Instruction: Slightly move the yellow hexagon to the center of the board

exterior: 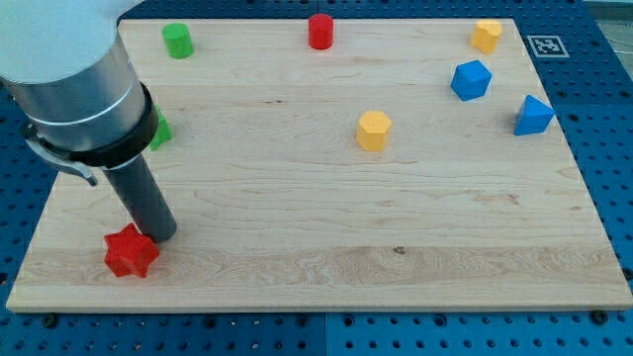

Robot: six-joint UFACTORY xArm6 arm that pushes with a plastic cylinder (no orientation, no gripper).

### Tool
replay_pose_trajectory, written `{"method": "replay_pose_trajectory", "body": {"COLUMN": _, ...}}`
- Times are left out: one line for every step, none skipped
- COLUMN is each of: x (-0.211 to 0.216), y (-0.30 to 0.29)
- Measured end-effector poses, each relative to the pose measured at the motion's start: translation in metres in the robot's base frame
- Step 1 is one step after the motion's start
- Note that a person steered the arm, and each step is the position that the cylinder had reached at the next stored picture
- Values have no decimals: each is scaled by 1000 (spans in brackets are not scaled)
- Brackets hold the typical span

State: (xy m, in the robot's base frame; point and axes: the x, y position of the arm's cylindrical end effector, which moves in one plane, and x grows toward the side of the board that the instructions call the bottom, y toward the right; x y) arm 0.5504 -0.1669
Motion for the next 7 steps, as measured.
{"method": "replay_pose_trajectory", "body": {"x": 0, "y": 0}}
{"method": "replay_pose_trajectory", "body": {"x": 0, "y": 0}}
{"method": "replay_pose_trajectory", "body": {"x": 0, "y": 1}}
{"method": "replay_pose_trajectory", "body": {"x": 0, "y": 1}}
{"method": "replay_pose_trajectory", "body": {"x": -5, "y": 2}}
{"method": "replay_pose_trajectory", "body": {"x": -31, "y": 24}}
{"method": "replay_pose_trajectory", "body": {"x": -51, "y": 56}}
